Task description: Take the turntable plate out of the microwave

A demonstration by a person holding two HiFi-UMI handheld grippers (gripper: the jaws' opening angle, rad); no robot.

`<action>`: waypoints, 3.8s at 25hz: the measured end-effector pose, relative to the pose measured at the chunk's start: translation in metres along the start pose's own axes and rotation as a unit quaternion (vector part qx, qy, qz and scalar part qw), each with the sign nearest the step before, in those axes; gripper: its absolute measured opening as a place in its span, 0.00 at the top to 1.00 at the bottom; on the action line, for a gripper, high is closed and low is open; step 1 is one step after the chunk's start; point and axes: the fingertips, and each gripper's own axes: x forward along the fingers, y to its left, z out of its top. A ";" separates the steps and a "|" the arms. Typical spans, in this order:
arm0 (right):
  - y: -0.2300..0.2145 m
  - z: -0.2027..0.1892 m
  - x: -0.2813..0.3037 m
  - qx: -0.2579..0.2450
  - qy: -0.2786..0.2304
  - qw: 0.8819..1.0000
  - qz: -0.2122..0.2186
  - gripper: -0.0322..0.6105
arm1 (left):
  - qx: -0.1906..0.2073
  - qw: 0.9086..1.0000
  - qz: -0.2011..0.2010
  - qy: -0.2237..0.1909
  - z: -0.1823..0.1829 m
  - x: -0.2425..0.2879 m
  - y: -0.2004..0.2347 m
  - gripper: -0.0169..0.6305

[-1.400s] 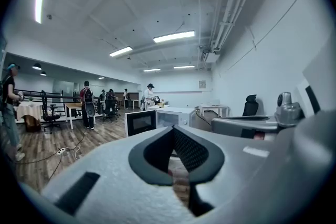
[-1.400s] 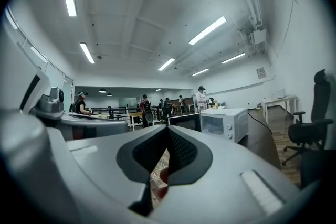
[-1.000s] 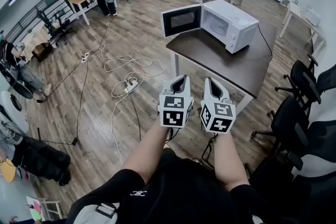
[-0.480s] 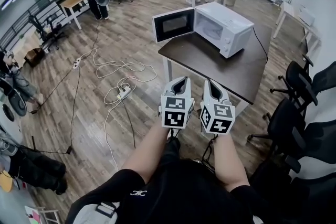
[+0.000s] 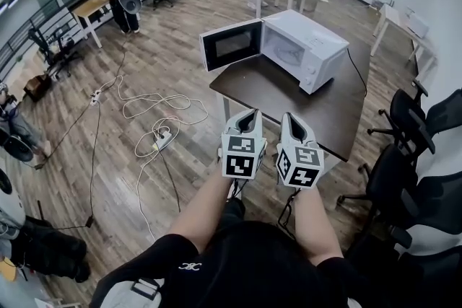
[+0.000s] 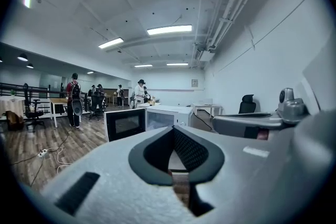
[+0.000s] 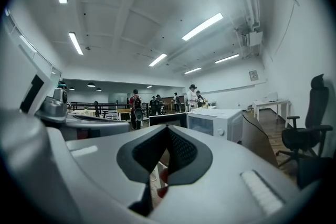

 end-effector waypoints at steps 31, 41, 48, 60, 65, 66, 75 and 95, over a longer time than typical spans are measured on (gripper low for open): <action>-0.070 0.008 0.272 0.005 0.032 0.997 -0.072 0.94 | -0.021 0.996 -0.081 0.034 0.021 0.264 0.126 0.96; -0.092 -0.010 0.296 0.018 0.047 0.994 -0.094 0.94 | -0.055 0.992 -0.099 0.055 0.002 0.307 0.138 0.96; -0.114 -0.020 0.313 0.024 0.054 0.993 -0.098 0.94 | -0.063 0.990 -0.106 0.060 -0.005 0.333 0.136 0.96; -0.168 -0.022 0.364 0.024 0.060 0.993 -0.100 0.94 | -0.045 0.991 -0.100 0.081 -0.012 0.424 0.136 0.96; -0.191 -0.032 0.381 0.025 0.076 0.991 -0.104 0.94 | -0.094 0.983 -0.112 0.107 -0.030 0.468 0.138 0.96; -0.194 -0.034 0.384 0.024 0.079 0.991 -0.104 0.94 | -0.108 0.981 -0.110 0.114 -0.034 0.477 0.141 0.96; -0.205 -0.065 0.407 0.019 0.110 0.989 -0.097 0.94 | -0.179 0.967 -0.114 0.144 -0.080 0.532 0.163 0.96; -0.249 -0.112 0.445 0.041 0.165 0.981 -0.092 0.94 | -0.552 0.801 -0.161 0.168 -0.152 0.655 0.154 0.84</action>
